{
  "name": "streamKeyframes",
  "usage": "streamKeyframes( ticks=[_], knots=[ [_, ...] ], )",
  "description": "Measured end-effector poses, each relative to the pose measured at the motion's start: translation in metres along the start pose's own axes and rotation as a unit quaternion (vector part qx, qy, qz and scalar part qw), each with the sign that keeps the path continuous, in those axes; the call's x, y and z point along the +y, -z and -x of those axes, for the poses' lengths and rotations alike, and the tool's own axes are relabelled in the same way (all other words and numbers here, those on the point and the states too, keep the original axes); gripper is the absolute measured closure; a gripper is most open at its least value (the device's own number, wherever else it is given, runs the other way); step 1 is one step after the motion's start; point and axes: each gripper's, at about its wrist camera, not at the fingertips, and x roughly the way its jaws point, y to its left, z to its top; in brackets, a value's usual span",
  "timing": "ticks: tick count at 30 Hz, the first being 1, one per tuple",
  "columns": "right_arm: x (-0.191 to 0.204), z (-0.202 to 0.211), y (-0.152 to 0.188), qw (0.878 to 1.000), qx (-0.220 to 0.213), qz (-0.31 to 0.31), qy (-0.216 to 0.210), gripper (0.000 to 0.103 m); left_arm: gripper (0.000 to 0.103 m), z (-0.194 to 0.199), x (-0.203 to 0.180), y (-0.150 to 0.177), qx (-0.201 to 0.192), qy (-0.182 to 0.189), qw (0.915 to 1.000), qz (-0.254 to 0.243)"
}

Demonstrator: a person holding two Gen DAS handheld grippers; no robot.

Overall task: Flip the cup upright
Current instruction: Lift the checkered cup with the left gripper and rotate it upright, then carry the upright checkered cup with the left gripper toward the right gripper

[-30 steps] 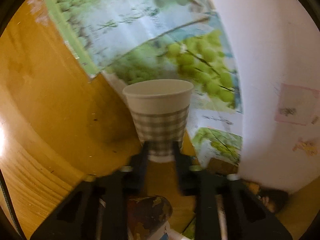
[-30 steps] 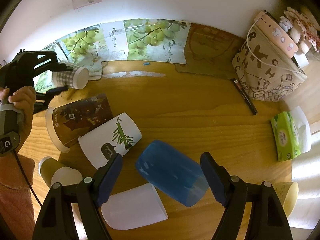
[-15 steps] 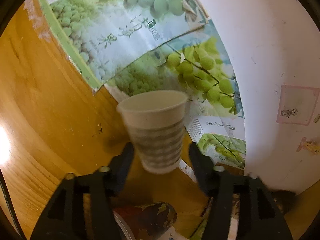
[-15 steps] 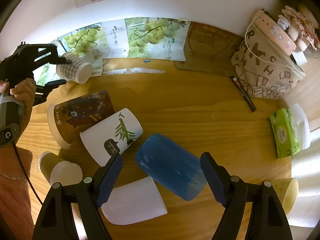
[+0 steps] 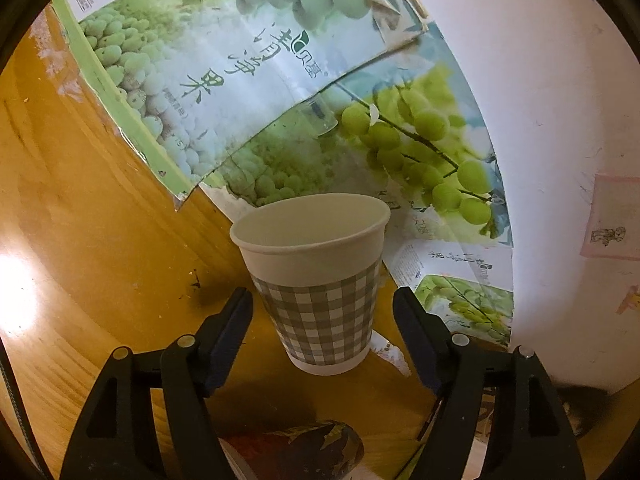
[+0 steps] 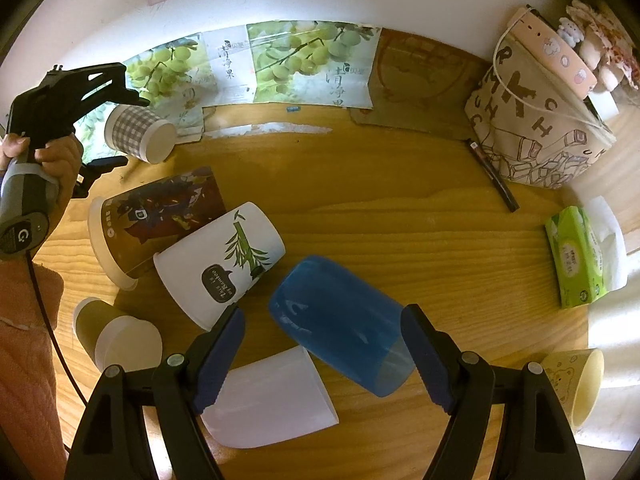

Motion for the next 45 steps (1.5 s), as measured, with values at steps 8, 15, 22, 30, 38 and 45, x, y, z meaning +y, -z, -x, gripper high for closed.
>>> streamKeyframes(
  ticks=[8,15,22,30,38,45],
  knots=[
    [-0.005,-0.002,0.001,1.0,0.002,-0.009,0.002,0.022,0.038,-0.012,-0.004,0.002,0.014,-0.015,0.9997,-0.013],
    [-0.005,-0.002,0.003,1.0,-0.001,-0.013,-0.002,0.022,0.039,-0.008,-0.016,0.003,0.021,-0.027,0.9984,-0.045],
    [-0.003,0.006,0.009,1.0,-0.011,-0.017,-0.012,0.022,0.04,0.009,-0.029,0.012,0.018,-0.026,0.9957,-0.087],
    [0.001,0.025,0.021,0.998,-0.033,-0.031,-0.037,0.022,0.04,0.048,-0.039,0.033,0.006,-0.035,0.989,-0.144],
    [-0.006,0.062,0.054,0.994,-0.066,-0.049,-0.077,0.022,0.04,0.095,-0.044,0.084,0.0,-0.044,0.98,-0.194],
    [-0.013,0.093,0.098,0.988,-0.086,-0.063,-0.11,0.022,0.04,0.142,-0.041,0.137,-0.005,-0.062,0.9682,-0.242]
  ],
)
